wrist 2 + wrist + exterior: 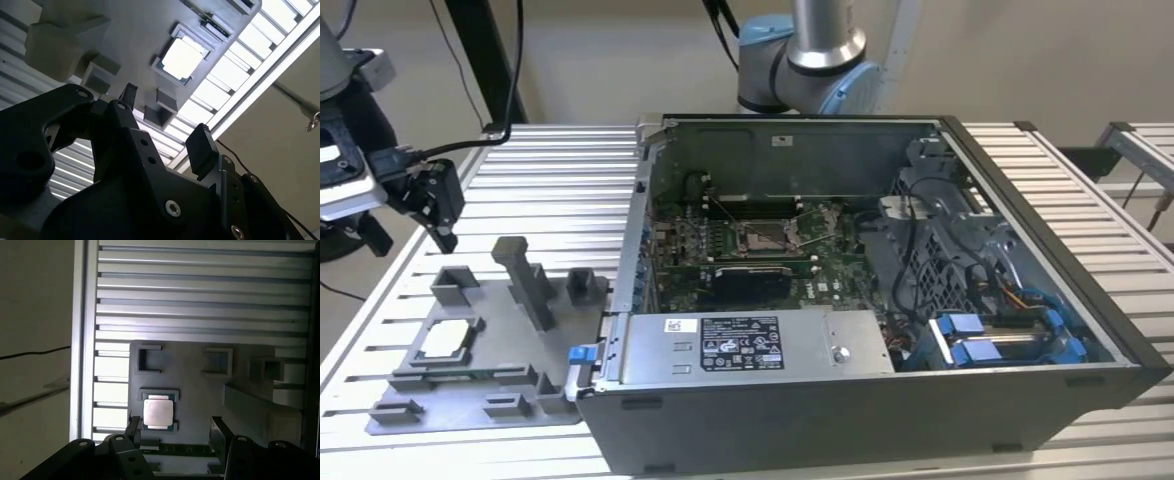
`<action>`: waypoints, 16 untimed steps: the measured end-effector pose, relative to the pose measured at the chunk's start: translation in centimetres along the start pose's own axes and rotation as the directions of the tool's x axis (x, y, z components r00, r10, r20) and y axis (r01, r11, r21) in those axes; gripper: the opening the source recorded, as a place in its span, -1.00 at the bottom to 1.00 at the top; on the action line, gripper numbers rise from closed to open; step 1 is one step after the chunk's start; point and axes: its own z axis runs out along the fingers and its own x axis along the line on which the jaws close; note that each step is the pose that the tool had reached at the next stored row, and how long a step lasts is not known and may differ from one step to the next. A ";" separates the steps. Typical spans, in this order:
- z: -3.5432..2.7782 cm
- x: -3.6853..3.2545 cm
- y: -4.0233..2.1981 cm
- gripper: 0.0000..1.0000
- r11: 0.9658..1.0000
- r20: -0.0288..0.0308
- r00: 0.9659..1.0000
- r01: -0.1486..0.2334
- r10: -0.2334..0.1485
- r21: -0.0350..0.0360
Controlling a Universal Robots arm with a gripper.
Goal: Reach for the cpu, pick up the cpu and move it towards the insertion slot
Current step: 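Pick up the cpu and move it towards the insertion slot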
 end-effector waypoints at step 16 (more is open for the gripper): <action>0.53 0.00 -0.11 1.00 1.000 0.000 1.000 0.000 0.000 0.000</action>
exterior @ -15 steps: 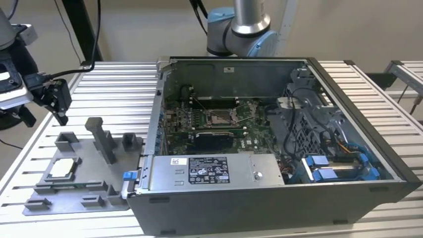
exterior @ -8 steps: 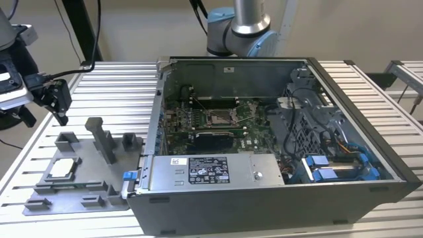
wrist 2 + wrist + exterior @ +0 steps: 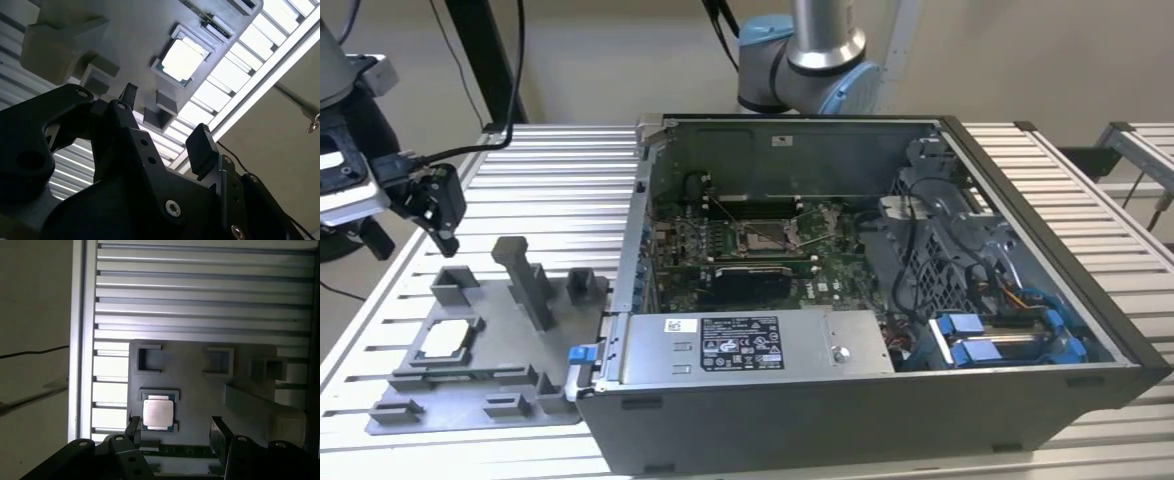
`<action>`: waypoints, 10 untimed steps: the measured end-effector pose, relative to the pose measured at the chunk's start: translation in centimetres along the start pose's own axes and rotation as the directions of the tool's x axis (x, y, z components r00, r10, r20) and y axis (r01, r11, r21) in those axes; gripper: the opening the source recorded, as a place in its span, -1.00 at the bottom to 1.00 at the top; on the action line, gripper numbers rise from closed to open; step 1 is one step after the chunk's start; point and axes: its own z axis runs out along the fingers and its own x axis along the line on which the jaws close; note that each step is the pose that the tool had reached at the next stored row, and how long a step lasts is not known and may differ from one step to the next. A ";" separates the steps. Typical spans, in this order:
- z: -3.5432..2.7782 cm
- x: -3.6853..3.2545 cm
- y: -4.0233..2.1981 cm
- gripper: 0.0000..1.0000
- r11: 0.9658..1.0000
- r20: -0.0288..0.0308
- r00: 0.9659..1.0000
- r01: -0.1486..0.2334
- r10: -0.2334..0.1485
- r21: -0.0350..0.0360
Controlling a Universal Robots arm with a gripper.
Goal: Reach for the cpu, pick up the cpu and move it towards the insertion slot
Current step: 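Pick up the cpu and move it towards the insertion slot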
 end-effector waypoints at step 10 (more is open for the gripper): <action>0.29 0.00 -0.05 1.00 1.000 0.000 1.000 0.000 0.000 0.000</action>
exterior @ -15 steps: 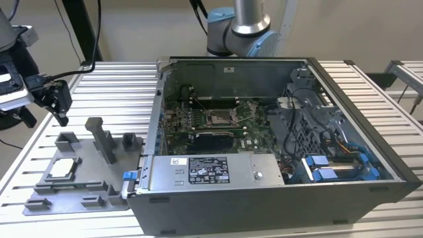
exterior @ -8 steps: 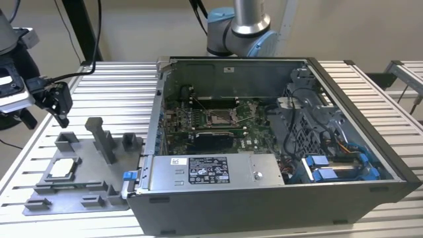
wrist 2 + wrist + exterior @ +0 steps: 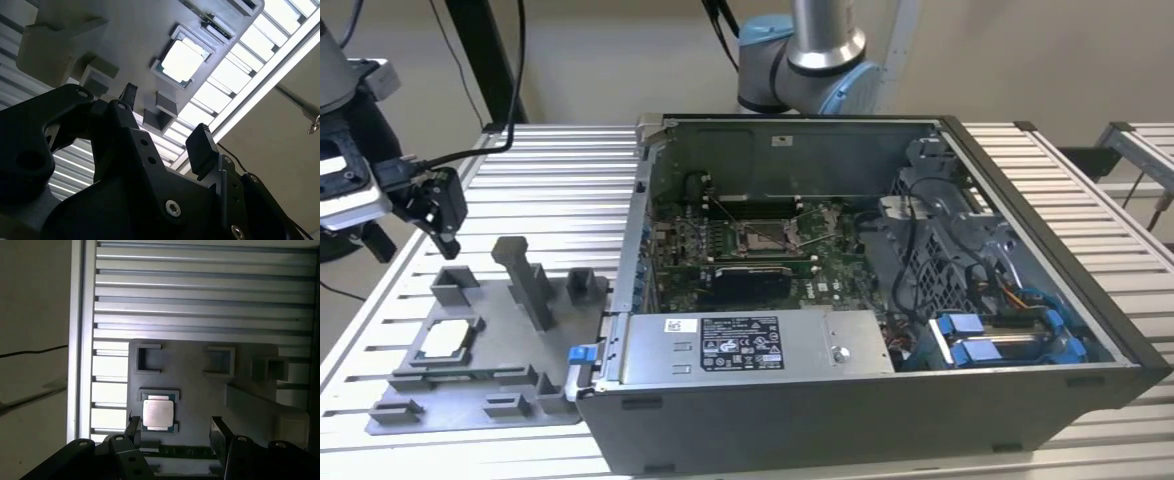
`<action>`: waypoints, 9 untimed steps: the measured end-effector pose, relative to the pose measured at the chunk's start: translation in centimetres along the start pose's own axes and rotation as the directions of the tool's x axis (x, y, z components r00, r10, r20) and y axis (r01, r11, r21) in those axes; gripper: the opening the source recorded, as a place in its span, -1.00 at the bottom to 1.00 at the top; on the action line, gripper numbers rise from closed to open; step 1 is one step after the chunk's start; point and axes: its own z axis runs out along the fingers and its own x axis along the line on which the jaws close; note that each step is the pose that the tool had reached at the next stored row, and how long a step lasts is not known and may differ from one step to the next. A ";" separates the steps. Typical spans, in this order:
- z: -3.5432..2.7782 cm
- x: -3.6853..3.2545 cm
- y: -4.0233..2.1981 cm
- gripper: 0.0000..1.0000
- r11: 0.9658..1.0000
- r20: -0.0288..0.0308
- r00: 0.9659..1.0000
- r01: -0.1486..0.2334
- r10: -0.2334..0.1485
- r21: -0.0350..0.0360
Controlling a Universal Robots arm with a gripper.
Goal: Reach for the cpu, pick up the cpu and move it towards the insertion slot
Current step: 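Pick up the cpu and move it towards the insertion slot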
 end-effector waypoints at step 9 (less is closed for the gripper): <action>0.21 0.00 -0.03 1.00 1.000 0.000 1.000 0.000 0.000 0.000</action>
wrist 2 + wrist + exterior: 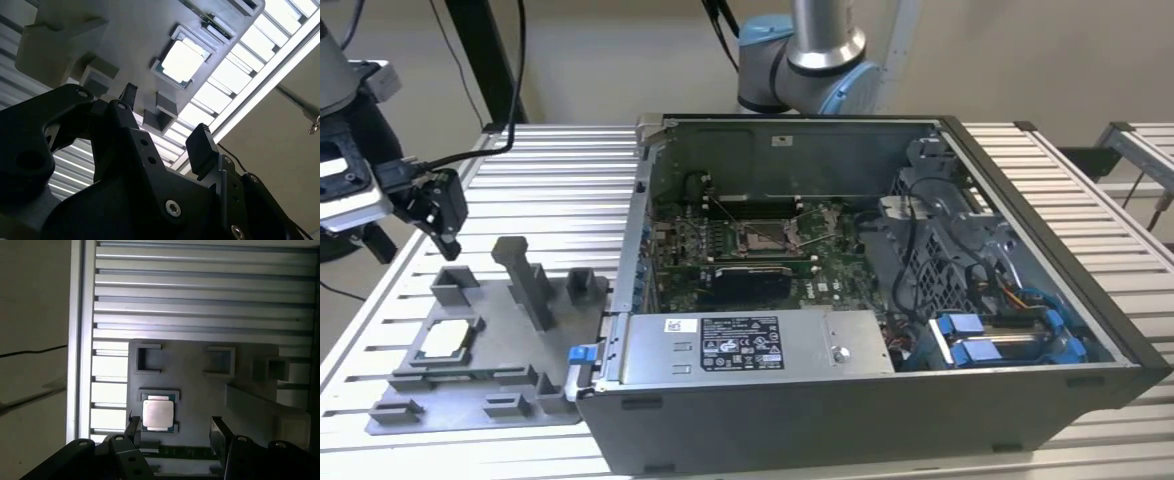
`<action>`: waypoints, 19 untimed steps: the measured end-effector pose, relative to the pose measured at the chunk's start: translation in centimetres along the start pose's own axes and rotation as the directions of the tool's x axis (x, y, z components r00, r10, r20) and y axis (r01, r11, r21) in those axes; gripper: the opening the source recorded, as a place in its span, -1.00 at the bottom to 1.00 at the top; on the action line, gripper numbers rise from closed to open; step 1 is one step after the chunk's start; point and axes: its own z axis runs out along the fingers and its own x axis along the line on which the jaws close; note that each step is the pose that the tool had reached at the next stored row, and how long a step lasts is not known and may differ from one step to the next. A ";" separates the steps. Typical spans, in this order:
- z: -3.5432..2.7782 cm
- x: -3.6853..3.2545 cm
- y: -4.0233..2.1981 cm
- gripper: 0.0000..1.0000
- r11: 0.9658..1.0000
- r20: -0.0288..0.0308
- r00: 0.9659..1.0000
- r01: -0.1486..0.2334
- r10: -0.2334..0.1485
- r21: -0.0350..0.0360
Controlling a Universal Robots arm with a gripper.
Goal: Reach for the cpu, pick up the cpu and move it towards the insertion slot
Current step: 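Pick up the cpu and move it towards the insertion slot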
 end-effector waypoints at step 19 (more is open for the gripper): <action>1.45 0.83 -0.40 1.00 1.000 0.000 1.000 0.000 0.000 0.000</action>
